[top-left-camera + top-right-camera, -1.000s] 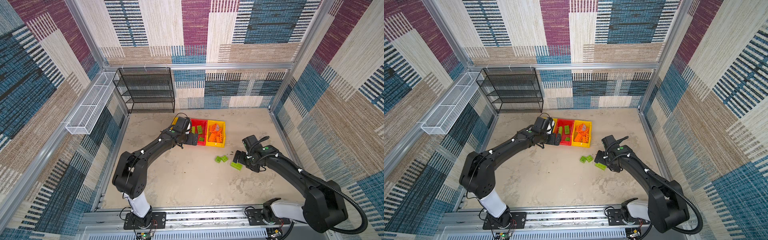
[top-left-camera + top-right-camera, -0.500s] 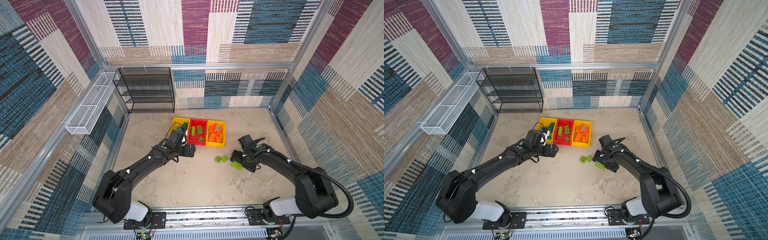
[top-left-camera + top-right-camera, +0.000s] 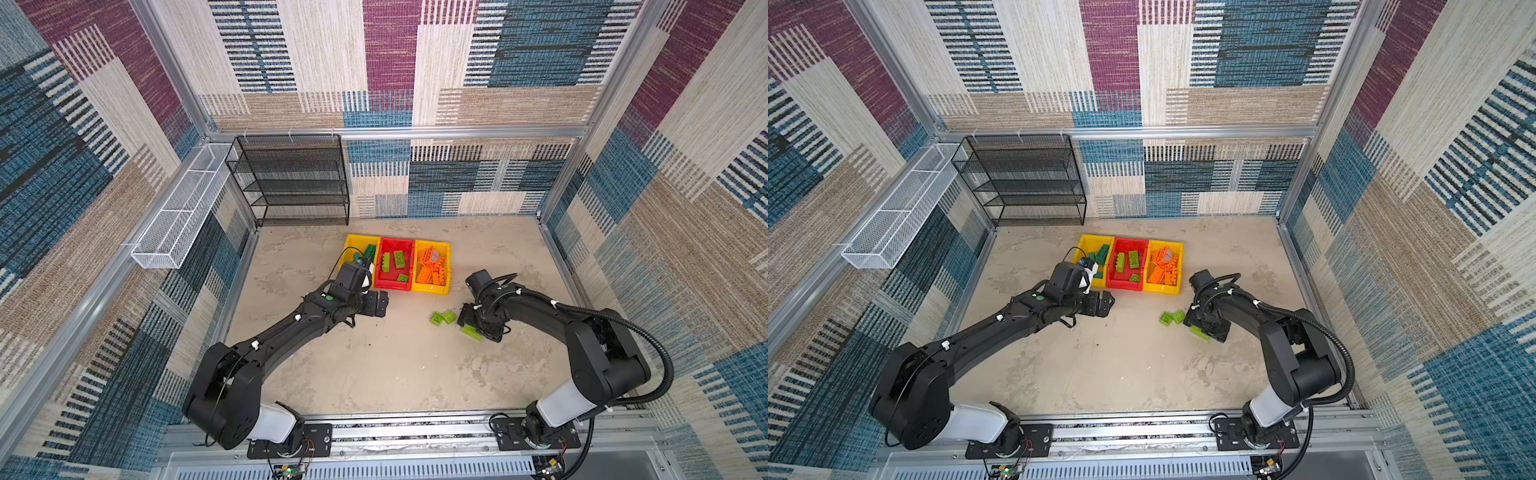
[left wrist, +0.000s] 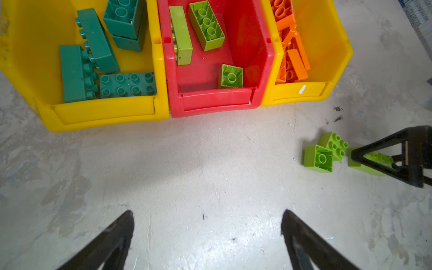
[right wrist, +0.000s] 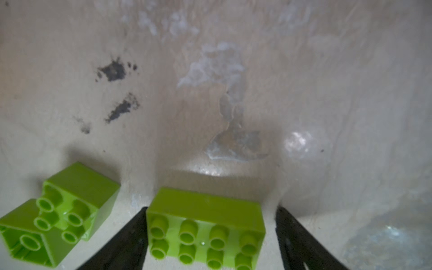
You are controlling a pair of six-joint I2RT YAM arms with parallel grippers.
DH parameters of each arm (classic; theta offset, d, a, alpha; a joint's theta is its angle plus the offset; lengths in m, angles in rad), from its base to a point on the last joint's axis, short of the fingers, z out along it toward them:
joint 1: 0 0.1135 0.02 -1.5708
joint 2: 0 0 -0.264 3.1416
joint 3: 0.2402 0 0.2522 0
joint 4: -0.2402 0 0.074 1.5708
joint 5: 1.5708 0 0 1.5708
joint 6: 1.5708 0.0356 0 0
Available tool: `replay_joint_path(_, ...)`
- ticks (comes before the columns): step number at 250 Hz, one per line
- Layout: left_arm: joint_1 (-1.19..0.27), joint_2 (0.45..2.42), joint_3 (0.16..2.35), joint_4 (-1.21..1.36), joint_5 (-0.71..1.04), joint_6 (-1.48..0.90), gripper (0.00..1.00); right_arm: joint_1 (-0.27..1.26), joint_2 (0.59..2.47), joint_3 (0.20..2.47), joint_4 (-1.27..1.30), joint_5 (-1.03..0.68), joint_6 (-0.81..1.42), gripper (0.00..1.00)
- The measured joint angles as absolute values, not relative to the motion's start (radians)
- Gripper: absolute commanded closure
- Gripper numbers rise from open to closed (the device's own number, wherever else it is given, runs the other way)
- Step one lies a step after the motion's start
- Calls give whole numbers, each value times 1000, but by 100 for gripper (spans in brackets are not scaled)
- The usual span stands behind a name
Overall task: Sort the legos into containers by color
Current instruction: 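Grasp the lime-green 2x4 brick with the right gripper, then carry the lime-green brick with the right gripper into the red bin and release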
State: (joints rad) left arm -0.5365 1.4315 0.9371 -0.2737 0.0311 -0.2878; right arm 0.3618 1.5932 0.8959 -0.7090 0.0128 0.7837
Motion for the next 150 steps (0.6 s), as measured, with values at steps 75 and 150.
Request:
replay_joint_path(75, -520, 1436, 935, -274, 28, -288, 1, 386, 1610, 982, -757, 7, 760, 48)
replay_joint_path(150, -499, 1392, 921, -290, 8, -300, 1, 436, 1691, 1393, -739, -79, 666, 48)
